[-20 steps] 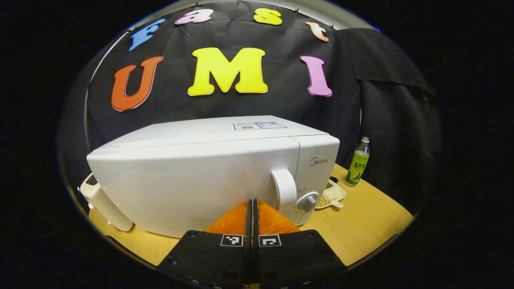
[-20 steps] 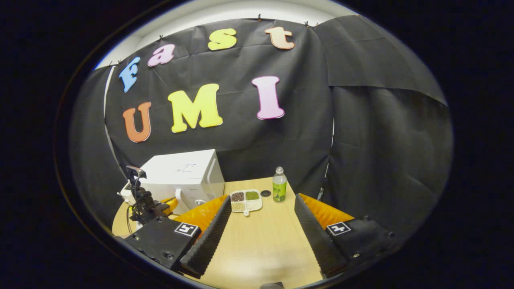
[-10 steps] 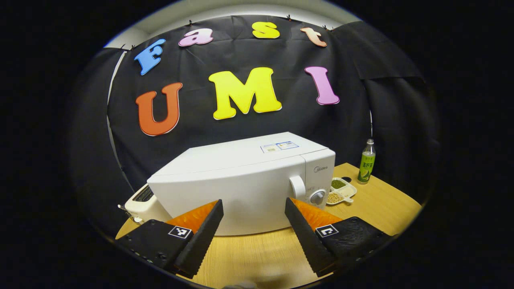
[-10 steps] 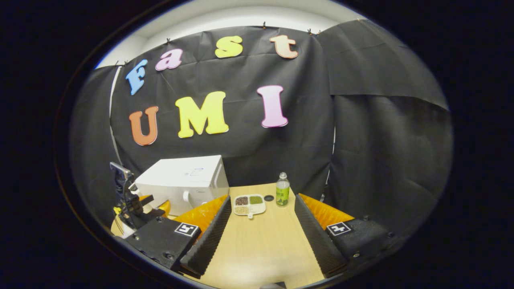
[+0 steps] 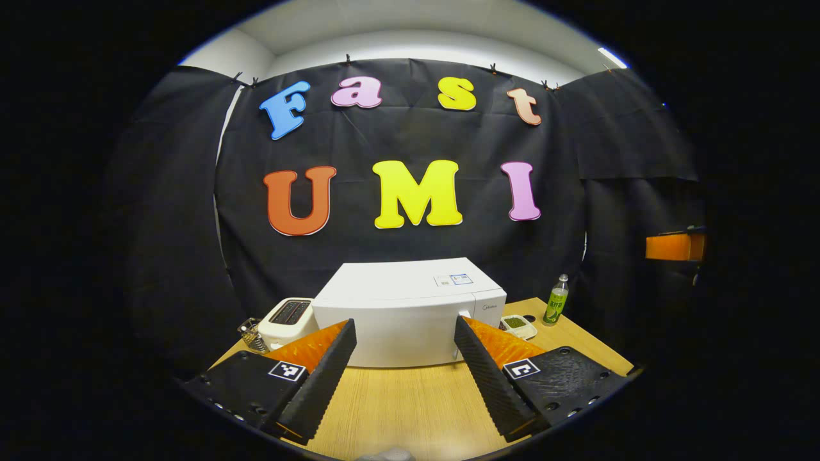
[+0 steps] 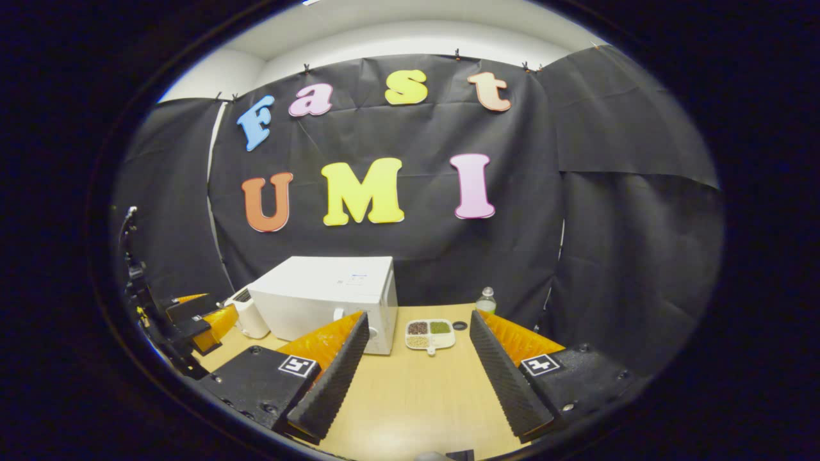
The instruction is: Open the microwave oven with the left hand, put the food in, and close the microwave oven.
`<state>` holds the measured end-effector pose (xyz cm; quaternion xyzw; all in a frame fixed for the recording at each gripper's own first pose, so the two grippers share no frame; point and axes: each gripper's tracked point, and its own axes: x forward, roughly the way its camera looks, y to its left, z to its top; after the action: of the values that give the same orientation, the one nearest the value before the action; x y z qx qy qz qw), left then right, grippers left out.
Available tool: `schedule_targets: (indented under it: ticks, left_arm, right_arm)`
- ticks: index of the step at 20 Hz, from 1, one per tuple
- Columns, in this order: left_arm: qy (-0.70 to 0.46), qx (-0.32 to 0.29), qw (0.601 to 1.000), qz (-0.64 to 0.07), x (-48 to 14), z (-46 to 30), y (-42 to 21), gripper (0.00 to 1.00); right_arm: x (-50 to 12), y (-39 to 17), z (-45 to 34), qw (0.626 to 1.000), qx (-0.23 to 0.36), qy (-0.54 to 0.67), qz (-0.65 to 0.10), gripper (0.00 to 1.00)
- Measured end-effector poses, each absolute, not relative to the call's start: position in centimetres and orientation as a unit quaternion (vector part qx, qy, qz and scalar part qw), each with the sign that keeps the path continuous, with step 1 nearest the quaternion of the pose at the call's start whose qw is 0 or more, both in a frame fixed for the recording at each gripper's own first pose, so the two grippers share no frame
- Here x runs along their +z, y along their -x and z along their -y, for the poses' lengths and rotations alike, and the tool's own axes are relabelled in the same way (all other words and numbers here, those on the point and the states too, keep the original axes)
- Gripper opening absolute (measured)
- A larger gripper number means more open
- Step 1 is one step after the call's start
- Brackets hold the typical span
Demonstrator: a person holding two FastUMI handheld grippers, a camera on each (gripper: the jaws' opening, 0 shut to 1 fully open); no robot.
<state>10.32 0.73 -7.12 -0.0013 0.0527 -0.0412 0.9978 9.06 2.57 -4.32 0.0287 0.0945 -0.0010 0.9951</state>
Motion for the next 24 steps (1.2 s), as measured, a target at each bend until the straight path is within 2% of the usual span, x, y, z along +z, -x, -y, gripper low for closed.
schedule_targets:
  ticks: [1, 2, 10, 11, 12, 22, 23, 24]
  left_arm:
    - [0.004, -0.030, 0.999, -0.044, -5.9, -1.9, -9.4, 0.96]
    - [0.005, -0.022, 0.999, -0.034, -4.6, -2.9, -8.6, 0.96]
    - [-0.008, 0.016, 1.000, 0.004, 0.4, -7.3, -4.6, 0.96]
    - [-0.009, 0.017, 1.000, 0.007, 0.7, -7.5, -4.4, 0.96]
    - [-0.008, 0.017, 1.000, 0.007, 0.9, -7.5, -4.2, 0.96]
    - [-0.008, 0.005, 1.000, 0.017, 1.8, -6.8, -3.6, 0.96]
    - [-0.008, 0.003, 1.000, 0.019, 1.9, -6.6, -3.5, 0.96]
    - [-0.007, 0.001, 1.000, 0.022, 2.2, -6.5, -3.6, 0.96]
  right_arm:
    - [-4.1, -9.1, -3.2, 0.996, 0.004, -0.028, -0.089, 1.00]
    - [-3.7, -9.2, -3.8, 0.996, 0.007, -0.026, -0.083, 0.92]
    - [-1.5, -9.2, -6.5, 0.998, 0.015, -0.040, -0.050, 0.92]
    - [-1.4, -9.0, -6.7, 0.998, 0.015, -0.042, -0.049, 1.00]
    - [-1.2, -8.9, -6.6, 0.998, 0.013, -0.042, -0.048, 0.92]
    - [0.1, -7.0, -6.3, 0.999, 0.006, -0.024, -0.031, 0.92]
    - [0.2, -6.9, -6.2, 0.999, 0.005, -0.023, -0.031, 1.00]
    - [0.1, -6.8, -6.1, 0.999, 0.004, -0.022, -0.030, 0.92]
